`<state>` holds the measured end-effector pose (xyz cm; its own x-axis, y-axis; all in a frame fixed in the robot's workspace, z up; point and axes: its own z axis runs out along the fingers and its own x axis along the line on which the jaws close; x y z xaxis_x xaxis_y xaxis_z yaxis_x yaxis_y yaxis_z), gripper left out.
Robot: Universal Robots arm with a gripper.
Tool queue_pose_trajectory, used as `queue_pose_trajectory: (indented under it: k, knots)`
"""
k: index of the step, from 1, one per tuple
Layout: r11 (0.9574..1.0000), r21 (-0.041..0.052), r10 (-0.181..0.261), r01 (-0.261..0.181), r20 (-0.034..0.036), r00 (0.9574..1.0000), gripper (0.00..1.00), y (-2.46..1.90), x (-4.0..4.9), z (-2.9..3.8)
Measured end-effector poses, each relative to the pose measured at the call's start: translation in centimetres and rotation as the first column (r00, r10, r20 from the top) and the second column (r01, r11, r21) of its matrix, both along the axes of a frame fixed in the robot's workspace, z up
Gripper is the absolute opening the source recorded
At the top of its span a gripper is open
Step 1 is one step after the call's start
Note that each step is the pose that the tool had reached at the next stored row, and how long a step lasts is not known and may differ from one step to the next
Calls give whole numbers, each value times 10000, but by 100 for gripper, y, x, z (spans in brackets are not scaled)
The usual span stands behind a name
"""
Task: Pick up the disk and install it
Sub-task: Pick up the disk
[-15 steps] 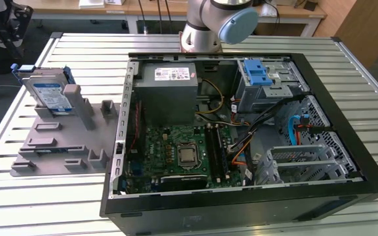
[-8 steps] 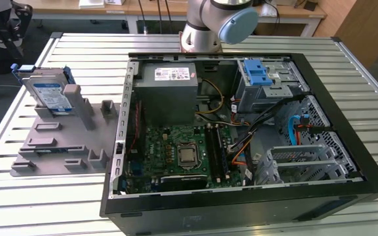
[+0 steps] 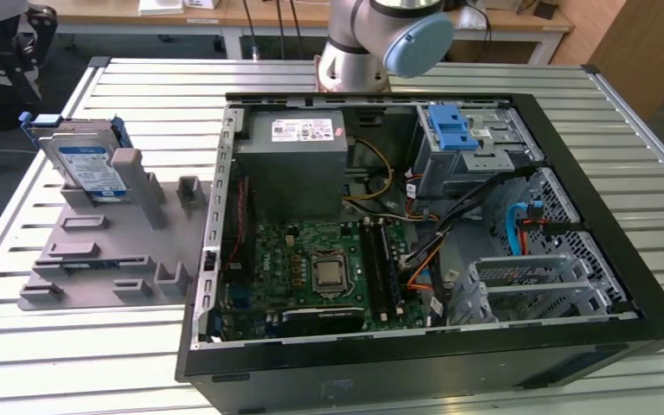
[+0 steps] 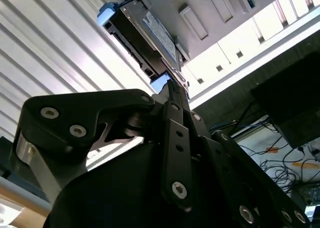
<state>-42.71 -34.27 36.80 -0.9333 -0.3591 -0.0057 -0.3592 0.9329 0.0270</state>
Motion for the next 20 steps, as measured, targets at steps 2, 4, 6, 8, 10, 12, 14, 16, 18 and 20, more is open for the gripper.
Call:
queue_pose_trajectory:
  k: [2,4,6,8,10,12,14,16,18,20]
  knots:
    - [9997,0,230,-230,0,9997,11,0,0,0]
    - [9989,0,466,-466,0,9989,11,0,0,0]
    - [9976,0,690,-690,0,9976,11,0,0,0]
    - [9958,0,912,-912,0,9958,11,0,0,0]
    - [9935,0,1140,-1140,0,9935,11,0,0,0]
    - [9905,0,1374,-1374,0,9905,11,0,0,0]
    - [9871,0,1601,-1601,0,9871,11,0,0,-1]
    - [9831,1,1829,-1829,0,9831,11,0,0,-1]
    - [9786,0,2056,-2056,1,9786,11,0,0,-1]
    - [9737,0,2280,-2280,0,9737,11,0,0,-1]
